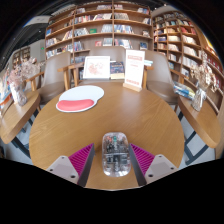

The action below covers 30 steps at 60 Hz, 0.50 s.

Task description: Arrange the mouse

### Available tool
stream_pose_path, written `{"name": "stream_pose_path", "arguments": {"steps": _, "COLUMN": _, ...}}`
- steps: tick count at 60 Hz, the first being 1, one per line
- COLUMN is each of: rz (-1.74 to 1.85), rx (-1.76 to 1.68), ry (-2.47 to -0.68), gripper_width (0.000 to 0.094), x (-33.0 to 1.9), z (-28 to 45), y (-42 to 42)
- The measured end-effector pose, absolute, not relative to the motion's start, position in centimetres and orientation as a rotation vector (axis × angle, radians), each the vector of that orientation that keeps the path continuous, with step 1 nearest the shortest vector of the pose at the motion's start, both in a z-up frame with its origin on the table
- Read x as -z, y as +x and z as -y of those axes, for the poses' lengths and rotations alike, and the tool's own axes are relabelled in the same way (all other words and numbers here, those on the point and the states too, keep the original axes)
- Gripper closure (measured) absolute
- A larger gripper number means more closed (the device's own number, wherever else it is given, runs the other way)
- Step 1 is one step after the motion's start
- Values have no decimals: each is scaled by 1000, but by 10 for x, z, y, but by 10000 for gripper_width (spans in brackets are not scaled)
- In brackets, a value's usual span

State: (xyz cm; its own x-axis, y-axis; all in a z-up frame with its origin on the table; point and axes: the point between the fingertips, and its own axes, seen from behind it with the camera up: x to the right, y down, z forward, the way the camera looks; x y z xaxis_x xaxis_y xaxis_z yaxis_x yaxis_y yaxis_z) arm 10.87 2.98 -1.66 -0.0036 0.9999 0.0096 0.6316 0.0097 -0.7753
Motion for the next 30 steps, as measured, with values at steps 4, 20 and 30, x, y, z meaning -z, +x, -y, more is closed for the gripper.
{"name": "stream_pose_path", "arguments": {"steps": 4, "rz": 1706, "rx": -808, "ry": -1673, "gripper_width": 479, "x": 17, "z": -26, "y": 107}}
{"name": "stream_pose_path", "arguments": {"steps": 20, "rz": 1684, "rx": -907, "ry": -1575, "gripper_width": 502, "x": -72, "z": 15, "y": 44}}
{"name": "stream_pose_path", "arguments": {"steps": 30, "rz": 1700, "rx": -997, "ry": -1537, "gripper_width": 501, "x": -100, "z": 75, "y": -61}}
